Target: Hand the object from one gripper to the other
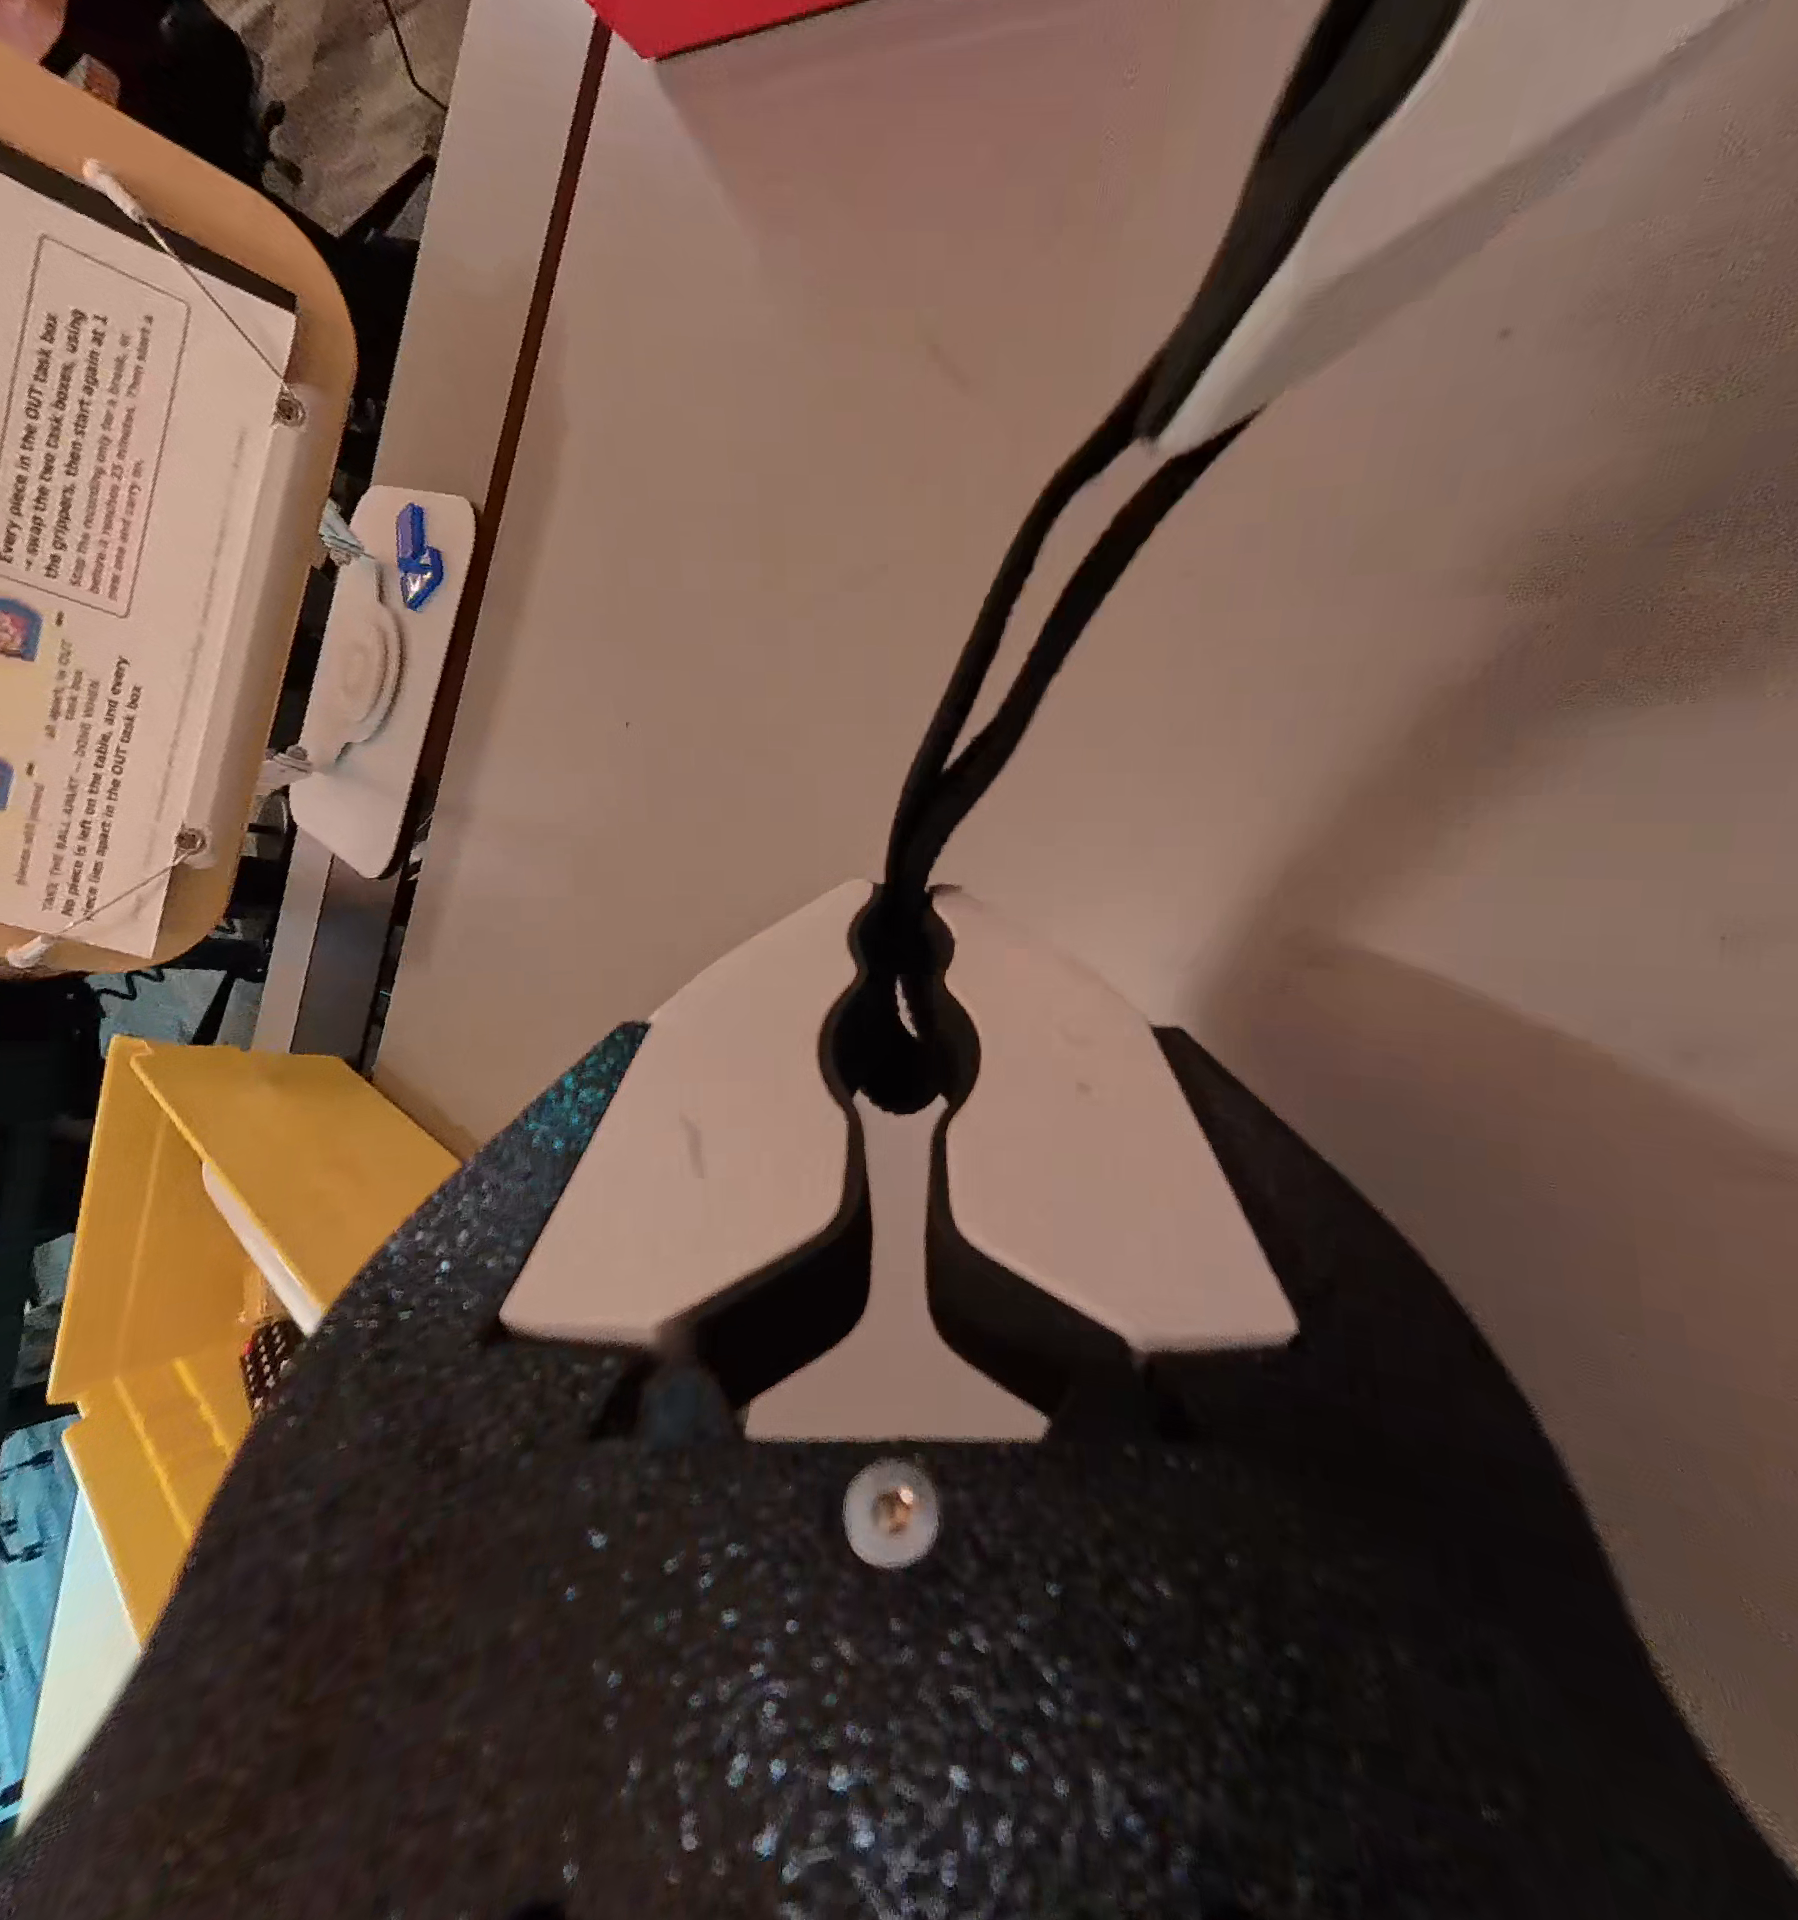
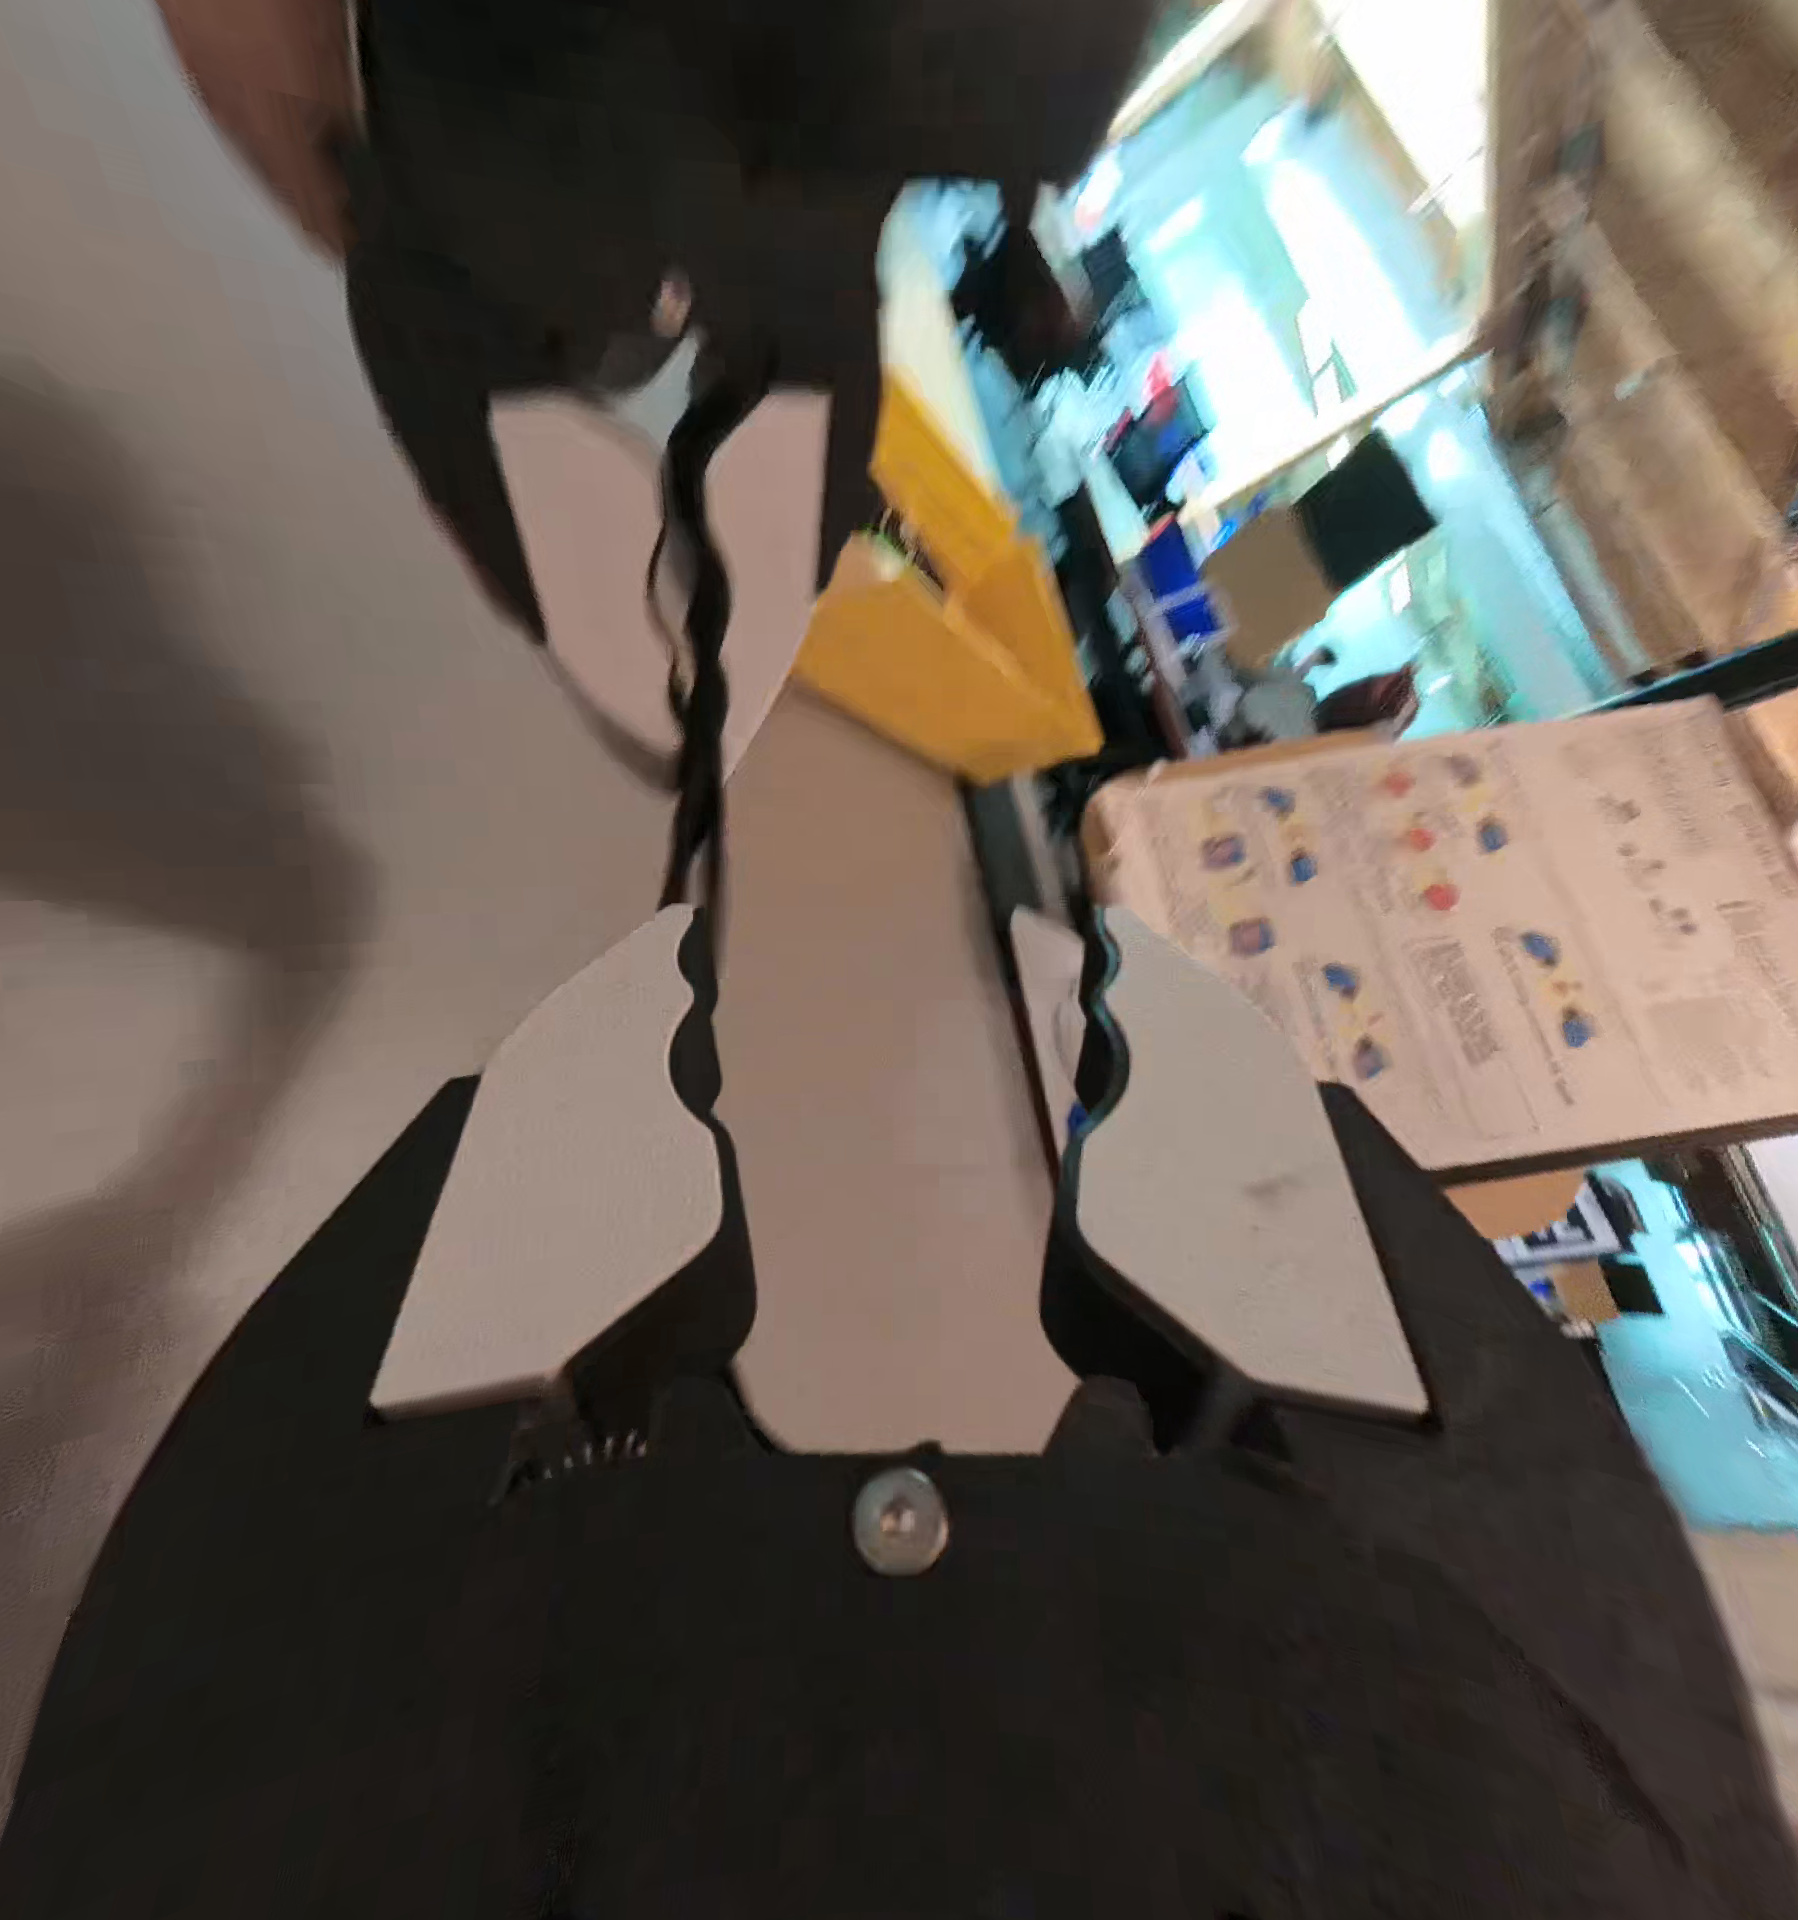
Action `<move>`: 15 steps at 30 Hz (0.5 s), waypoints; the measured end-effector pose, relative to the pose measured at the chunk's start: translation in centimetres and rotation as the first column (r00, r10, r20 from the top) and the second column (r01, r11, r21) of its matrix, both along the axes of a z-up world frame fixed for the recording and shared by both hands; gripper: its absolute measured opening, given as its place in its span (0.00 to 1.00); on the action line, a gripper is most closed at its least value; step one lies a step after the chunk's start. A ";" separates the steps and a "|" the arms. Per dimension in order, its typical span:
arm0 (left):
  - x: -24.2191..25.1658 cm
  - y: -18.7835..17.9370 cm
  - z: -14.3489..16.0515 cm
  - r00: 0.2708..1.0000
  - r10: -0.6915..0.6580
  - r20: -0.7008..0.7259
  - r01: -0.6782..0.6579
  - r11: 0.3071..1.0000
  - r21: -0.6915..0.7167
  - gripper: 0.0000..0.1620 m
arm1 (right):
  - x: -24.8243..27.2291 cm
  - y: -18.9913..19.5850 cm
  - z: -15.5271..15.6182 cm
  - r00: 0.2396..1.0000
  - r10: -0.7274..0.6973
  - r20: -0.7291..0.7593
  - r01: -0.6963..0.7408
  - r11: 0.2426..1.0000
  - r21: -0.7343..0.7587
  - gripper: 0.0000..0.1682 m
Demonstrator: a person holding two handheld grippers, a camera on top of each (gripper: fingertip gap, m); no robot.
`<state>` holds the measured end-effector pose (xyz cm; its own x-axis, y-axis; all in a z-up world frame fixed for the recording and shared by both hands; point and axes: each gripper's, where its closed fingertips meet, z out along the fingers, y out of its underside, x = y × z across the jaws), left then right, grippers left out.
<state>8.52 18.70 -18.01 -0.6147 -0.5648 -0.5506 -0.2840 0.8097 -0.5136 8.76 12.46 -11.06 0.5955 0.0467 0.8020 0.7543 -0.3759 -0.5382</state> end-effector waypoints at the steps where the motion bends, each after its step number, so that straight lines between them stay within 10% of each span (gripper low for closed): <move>1: 0.0 -0.1 0.0 1.000 0.000 0.001 0.000 1.000 0.012 0.02 | 0.6 0.0 -1.3 0.999 -0.033 0.015 0.034 0.997 -0.062 0.37; 8: 0.2 -0.1 0.6 0.999 0.042 0.030 -0.043 0.999 0.013 0.02 | 1.4 -0.6 -5.1 0.996 -0.069 -0.056 0.053 0.967 -0.248 0.19; 15: 0.5 1.4 0.2 0.984 0.179 0.002 -0.179 0.984 0.014 0.02 | -1.3 -0.2 -1.9 0.994 -0.038 -0.102 0.022 0.988 -0.153 0.31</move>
